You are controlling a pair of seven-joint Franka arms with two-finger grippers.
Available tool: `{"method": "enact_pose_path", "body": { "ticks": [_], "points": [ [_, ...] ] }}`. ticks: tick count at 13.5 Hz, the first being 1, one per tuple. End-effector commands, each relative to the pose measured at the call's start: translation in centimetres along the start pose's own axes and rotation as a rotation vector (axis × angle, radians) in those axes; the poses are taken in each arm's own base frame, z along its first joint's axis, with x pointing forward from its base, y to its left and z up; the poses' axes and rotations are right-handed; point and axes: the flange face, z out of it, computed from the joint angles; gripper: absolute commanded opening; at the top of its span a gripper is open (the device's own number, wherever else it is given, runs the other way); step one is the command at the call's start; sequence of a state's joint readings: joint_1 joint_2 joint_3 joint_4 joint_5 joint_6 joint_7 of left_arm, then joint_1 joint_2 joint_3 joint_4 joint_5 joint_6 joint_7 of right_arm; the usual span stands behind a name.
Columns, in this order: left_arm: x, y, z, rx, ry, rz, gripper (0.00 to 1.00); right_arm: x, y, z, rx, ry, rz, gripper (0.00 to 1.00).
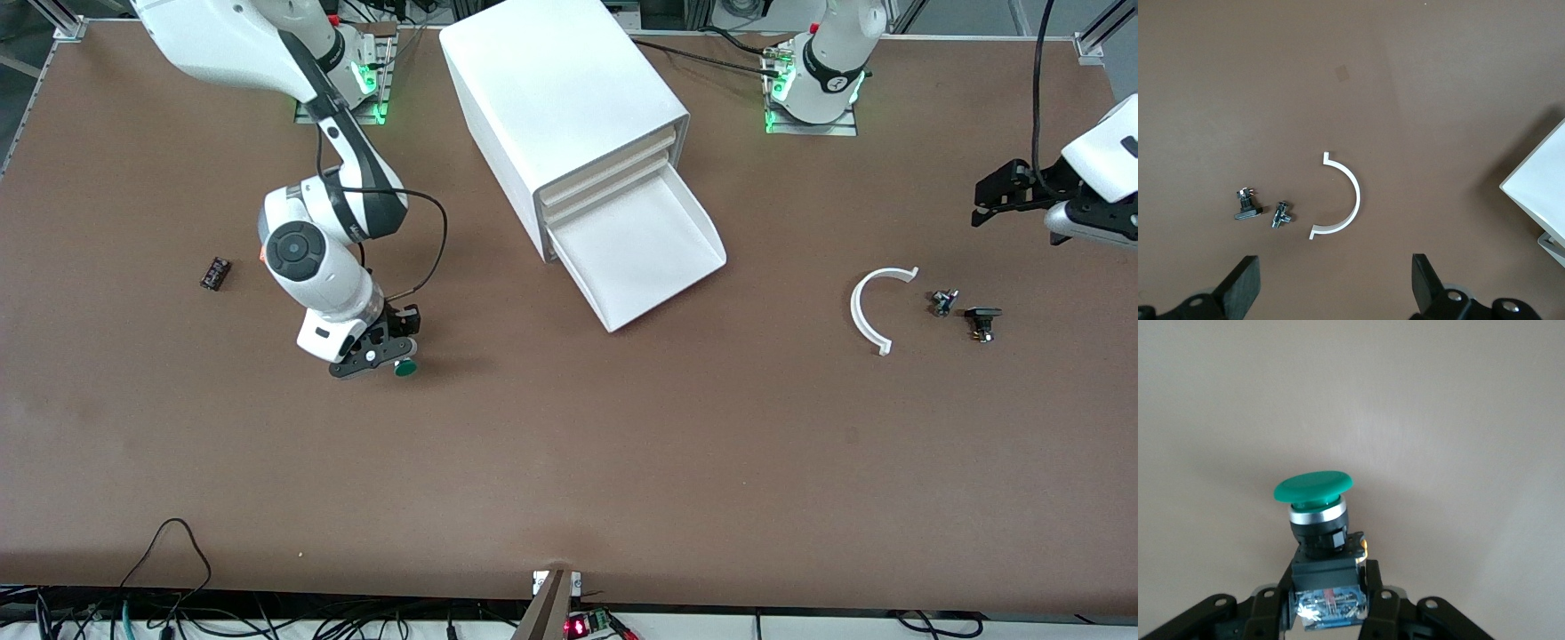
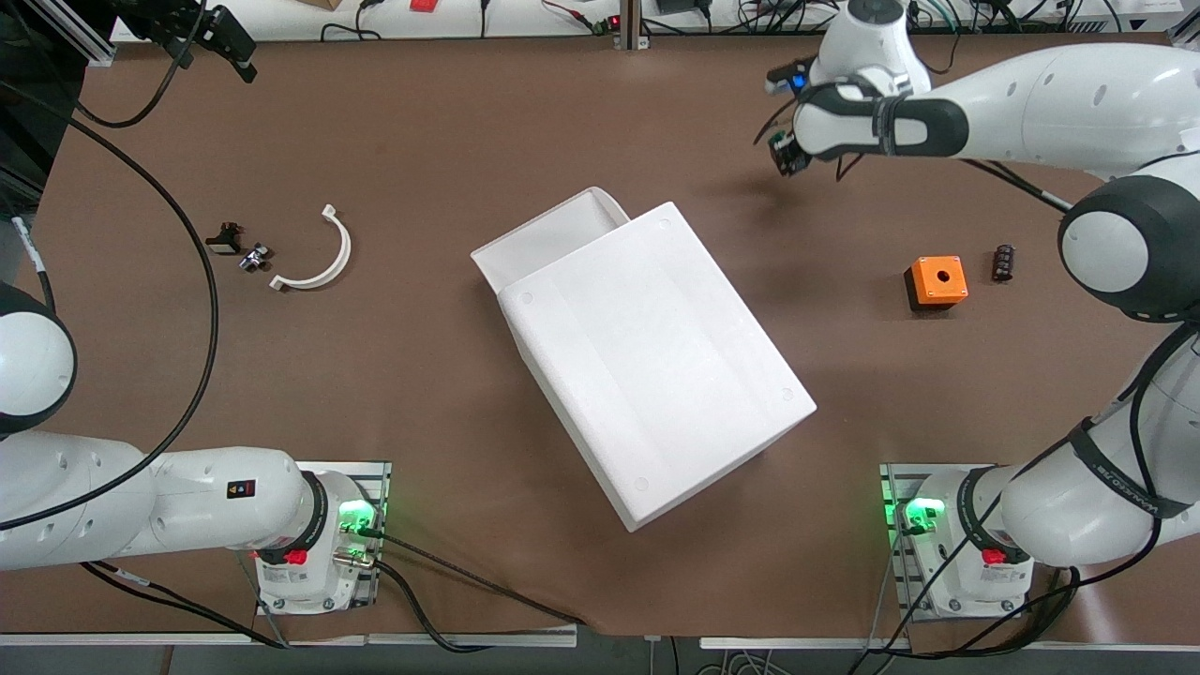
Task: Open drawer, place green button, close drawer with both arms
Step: 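Carry the green button into the open drawer with the right gripper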
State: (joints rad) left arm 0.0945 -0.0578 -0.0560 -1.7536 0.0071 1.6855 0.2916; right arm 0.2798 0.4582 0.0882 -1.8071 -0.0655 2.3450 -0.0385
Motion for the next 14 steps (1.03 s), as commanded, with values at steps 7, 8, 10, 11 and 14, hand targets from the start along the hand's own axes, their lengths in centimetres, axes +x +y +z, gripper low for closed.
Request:
{"method": "enact_pose_path", "body": {
  "ticks": [7,8,10,11,14],
  "points": [
    [0.1,-0.4,-0.4,0.027,-0.018,-0.017,1.00,6.0,-21.9,-11.8,0.130,0.163,-0.694,0.29],
    [0.1,-0.4,-0.3,0.026,-0.019,-0.020,1.00,6.0,-25.5,-11.9,0.117,0.178,-0.763,0.29],
    [0.2,-0.4,-0.3,0.025,-0.017,-0.013,1.00,5.1,-32.1,-11.6,0.045,0.181,-0.908,0.29],
    [0.2,-0.5,-0.3,0.025,-0.016,-0.012,1.00,4.8,-34.2,-11.4,0.022,0.170,-0.953,0.29],
    [0.2,-0.5,-0.4,0.026,-0.014,-0.011,1.00,3.1,-38.8,-9.4,-0.014,0.132,-1.170,0.31]
  ]
}}
